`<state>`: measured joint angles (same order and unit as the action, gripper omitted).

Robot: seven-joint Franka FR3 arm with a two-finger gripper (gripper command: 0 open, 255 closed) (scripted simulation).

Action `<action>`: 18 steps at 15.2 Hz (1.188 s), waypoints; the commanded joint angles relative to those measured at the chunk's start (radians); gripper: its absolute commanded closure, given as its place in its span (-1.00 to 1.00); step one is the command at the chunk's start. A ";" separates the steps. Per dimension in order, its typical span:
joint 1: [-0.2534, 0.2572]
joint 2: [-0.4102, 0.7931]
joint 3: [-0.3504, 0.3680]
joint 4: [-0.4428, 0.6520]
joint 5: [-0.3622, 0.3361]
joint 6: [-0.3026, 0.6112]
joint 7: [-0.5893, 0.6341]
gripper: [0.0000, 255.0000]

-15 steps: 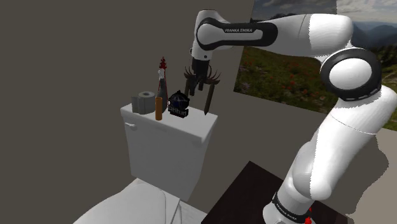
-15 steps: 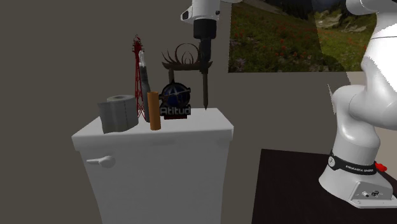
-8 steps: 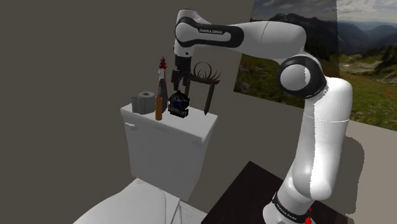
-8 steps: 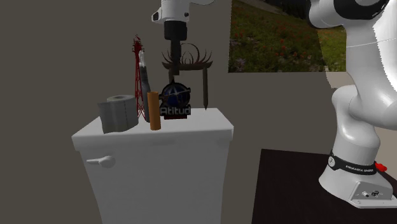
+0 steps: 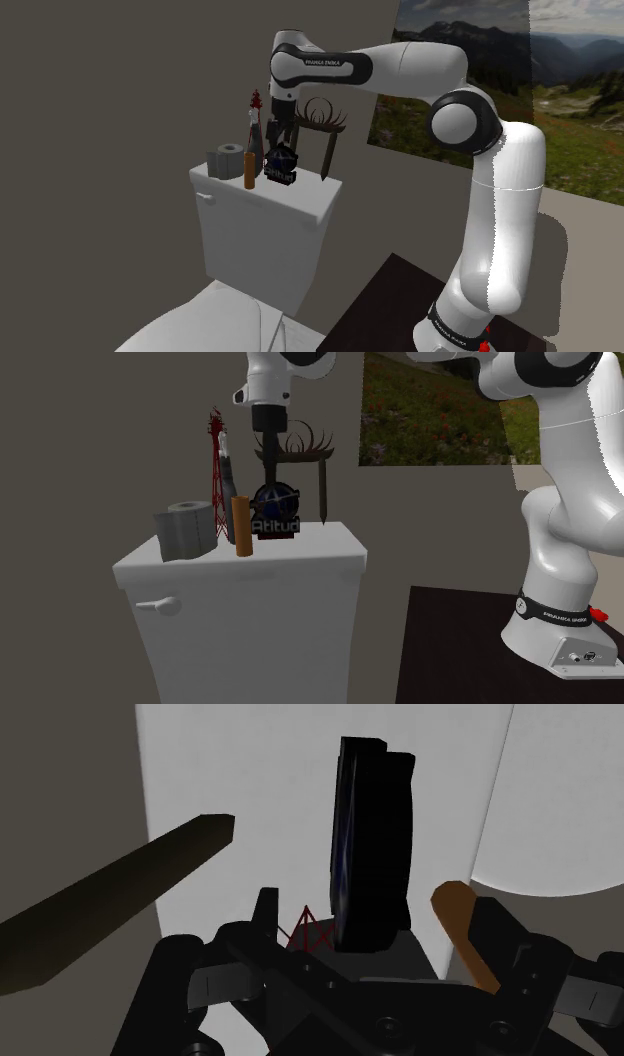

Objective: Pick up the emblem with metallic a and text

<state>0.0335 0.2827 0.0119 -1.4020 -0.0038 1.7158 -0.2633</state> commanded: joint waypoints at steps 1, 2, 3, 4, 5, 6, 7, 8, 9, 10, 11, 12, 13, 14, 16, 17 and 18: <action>0.000 -0.004 0.000 -0.030 0.000 0.026 0.000 -1.00; 0.000 -0.004 0.000 -0.030 0.000 0.027 0.000 -1.00; 0.001 -0.005 0.001 -0.036 0.000 0.031 0.002 1.00; 0.001 -0.007 0.000 -0.038 0.000 0.031 0.001 1.00; 0.001 -0.007 0.000 -0.039 0.000 0.032 0.001 1.00; 0.001 -0.007 0.000 -0.038 0.000 0.031 0.001 1.00; 0.001 -0.007 0.000 -0.038 0.000 0.032 0.001 1.00; 0.001 -0.006 0.000 -0.037 0.000 0.031 0.001 1.00; 0.001 -0.007 0.000 -0.037 0.000 0.031 0.001 1.00; 0.001 -0.007 0.000 -0.038 0.000 0.031 0.001 1.00; 0.001 -0.007 0.000 -0.038 0.000 0.031 0.001 1.00; 0.000 -0.004 0.000 -0.030 0.000 0.026 0.000 1.00; 0.000 -0.003 0.000 -0.014 0.000 0.012 0.000 1.00; 0.000 -0.001 0.000 0.001 0.000 -0.002 0.000 1.00; 0.000 0.004 0.000 0.036 0.000 -0.031 0.000 1.00; 0.000 0.007 0.000 0.053 0.000 -0.046 0.000 1.00; 0.000 0.010 0.000 0.072 0.000 -0.061 0.000 1.00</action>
<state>0.0339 0.2885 0.0121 -1.3487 -0.0040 1.6688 -0.2629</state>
